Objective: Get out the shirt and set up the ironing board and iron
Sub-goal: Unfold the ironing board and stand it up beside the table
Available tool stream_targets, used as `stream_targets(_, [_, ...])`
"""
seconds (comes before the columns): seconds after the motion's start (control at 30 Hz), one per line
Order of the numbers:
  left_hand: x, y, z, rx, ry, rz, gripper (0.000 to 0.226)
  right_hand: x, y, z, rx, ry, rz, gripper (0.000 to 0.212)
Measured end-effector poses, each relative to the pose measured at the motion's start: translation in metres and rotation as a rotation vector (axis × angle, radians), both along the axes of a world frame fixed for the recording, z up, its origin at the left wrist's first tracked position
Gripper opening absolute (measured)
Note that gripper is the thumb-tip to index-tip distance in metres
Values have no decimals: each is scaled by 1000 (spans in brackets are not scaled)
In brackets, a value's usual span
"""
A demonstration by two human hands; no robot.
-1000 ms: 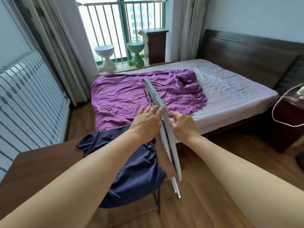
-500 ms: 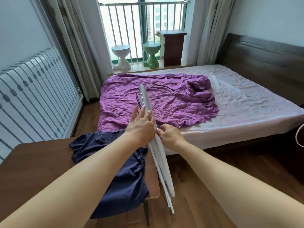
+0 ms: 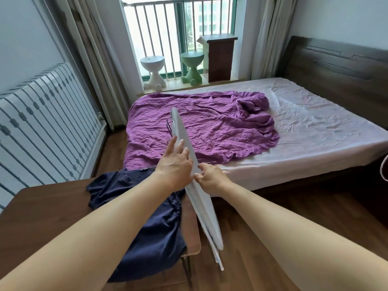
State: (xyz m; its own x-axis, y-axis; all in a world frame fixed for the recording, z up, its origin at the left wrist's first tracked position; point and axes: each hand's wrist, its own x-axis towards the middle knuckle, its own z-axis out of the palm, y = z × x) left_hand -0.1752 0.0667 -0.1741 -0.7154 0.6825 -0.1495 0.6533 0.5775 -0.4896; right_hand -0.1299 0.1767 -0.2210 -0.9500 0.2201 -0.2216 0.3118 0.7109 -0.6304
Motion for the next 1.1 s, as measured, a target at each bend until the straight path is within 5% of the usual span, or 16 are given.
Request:
stream_targets(0.3, [-6,11,-17,-339,225,-234,45,6,1,-24,-91,-18,-21,57])
stream_targets(0.47, [-9,16,-36,-485,334,-318,45,7,12,-40,-256,-59,-118,41])
stream_targets(0.6, [-8,24,-50,-543,360,-336,47,11,17,-45,-476,-181,-201,46])
stream_targets(0.93, [-2,20,-53,-567,371,-365,45,-5,11,-59,-587,-278,-215,40])
stream_targets(1.1, [-1,18,-51,-535,336,-352,46,-2,6,-59,-943,-356,-440,37])
